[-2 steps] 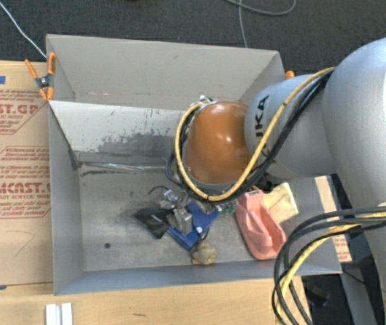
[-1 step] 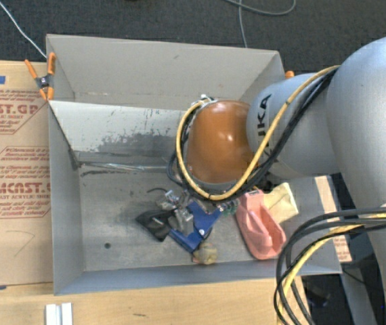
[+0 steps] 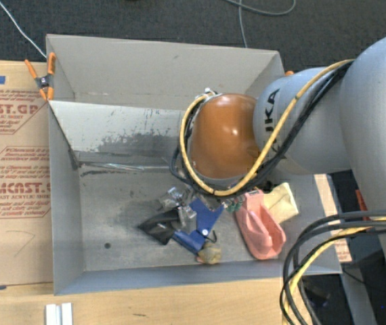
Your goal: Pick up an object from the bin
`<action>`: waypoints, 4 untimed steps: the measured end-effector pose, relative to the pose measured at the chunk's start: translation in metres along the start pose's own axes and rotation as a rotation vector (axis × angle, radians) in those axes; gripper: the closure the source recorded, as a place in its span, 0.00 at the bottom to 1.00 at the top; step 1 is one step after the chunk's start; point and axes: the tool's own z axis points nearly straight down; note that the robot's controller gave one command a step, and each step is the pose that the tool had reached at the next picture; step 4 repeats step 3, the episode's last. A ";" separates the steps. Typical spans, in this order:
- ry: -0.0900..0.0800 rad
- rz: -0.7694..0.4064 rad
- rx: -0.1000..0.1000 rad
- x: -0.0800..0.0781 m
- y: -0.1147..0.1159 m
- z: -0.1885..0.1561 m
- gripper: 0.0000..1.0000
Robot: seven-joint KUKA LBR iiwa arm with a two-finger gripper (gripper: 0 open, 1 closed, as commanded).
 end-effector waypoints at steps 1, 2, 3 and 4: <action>-0.005 0.000 0.003 -0.001 -0.001 -0.019 1.00; -0.004 0.000 0.002 -0.001 0.000 -0.031 1.00; 0.001 0.000 -0.001 0.000 0.001 -0.052 1.00; 0.001 0.000 -0.001 0.000 0.001 -0.052 1.00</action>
Offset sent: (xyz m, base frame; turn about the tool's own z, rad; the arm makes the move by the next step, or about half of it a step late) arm 0.0000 0.0002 0.0948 0.0000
